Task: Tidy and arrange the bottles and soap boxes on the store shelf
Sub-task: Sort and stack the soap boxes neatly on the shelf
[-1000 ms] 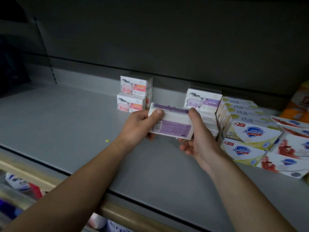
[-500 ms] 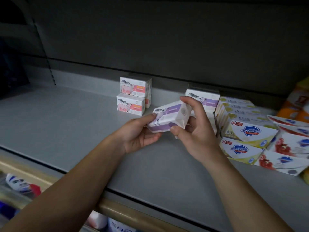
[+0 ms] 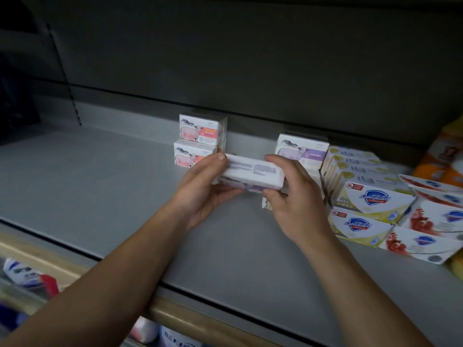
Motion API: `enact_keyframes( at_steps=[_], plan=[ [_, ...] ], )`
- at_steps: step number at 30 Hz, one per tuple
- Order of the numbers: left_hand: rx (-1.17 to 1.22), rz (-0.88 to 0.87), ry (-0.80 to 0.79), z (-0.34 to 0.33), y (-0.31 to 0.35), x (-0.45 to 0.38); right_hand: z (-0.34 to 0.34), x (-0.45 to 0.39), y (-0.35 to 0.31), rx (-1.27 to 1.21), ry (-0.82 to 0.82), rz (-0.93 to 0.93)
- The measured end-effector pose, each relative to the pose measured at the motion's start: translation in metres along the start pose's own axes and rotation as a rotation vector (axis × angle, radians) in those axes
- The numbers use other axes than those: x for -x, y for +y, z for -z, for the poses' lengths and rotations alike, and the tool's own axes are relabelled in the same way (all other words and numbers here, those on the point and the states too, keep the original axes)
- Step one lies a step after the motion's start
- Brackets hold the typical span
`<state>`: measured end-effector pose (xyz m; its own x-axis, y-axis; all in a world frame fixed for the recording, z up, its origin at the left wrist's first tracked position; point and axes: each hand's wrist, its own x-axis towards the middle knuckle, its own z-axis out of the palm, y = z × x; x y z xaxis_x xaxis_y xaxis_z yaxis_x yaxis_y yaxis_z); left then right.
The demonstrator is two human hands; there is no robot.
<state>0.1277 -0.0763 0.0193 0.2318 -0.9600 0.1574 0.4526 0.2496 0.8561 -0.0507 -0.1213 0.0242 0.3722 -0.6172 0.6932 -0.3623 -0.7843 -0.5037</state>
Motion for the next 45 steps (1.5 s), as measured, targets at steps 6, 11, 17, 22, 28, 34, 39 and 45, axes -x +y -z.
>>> enact_keyframes(
  at_steps=[6, 11, 17, 22, 28, 34, 39, 45],
  plan=[
    [-0.018, -0.083, -0.018, 0.000, 0.001, 0.000, 0.000, -0.001, 0.000, 0.045, -0.030, 0.061],
    [-0.137, -0.140, 0.037, -0.005, -0.002, 0.001, -0.002, 0.002, -0.006, 0.155, 0.005, 0.030],
    [-0.249, -0.314, 0.058, -0.011, -0.010, 0.001, -0.006, -0.005, -0.023, 0.428, 0.067, 0.141],
    [-0.239, -0.236, 0.048, -0.005, -0.006, -0.002, 0.008, -0.022, -0.026, 0.478, -0.120, 0.084],
    [-1.186, -0.249, 0.153, 0.011, -0.021, -0.015, 0.049, -0.072, -0.015, 0.602, -0.188, 0.021],
    [-1.776, -0.096, -0.047, 0.019, -0.044, -0.025, 0.068, -0.116, 0.017, 0.787, -0.250, -0.146],
    [-1.827, -0.094, -0.072, 0.023, -0.050, -0.029, 0.059, -0.133, 0.034, 0.835, -0.351, -0.211],
    [-1.787, -0.089, -0.040, 0.025, -0.051, -0.031, 0.044, -0.141, 0.034, 0.891, -0.420, -0.214]
  ],
)
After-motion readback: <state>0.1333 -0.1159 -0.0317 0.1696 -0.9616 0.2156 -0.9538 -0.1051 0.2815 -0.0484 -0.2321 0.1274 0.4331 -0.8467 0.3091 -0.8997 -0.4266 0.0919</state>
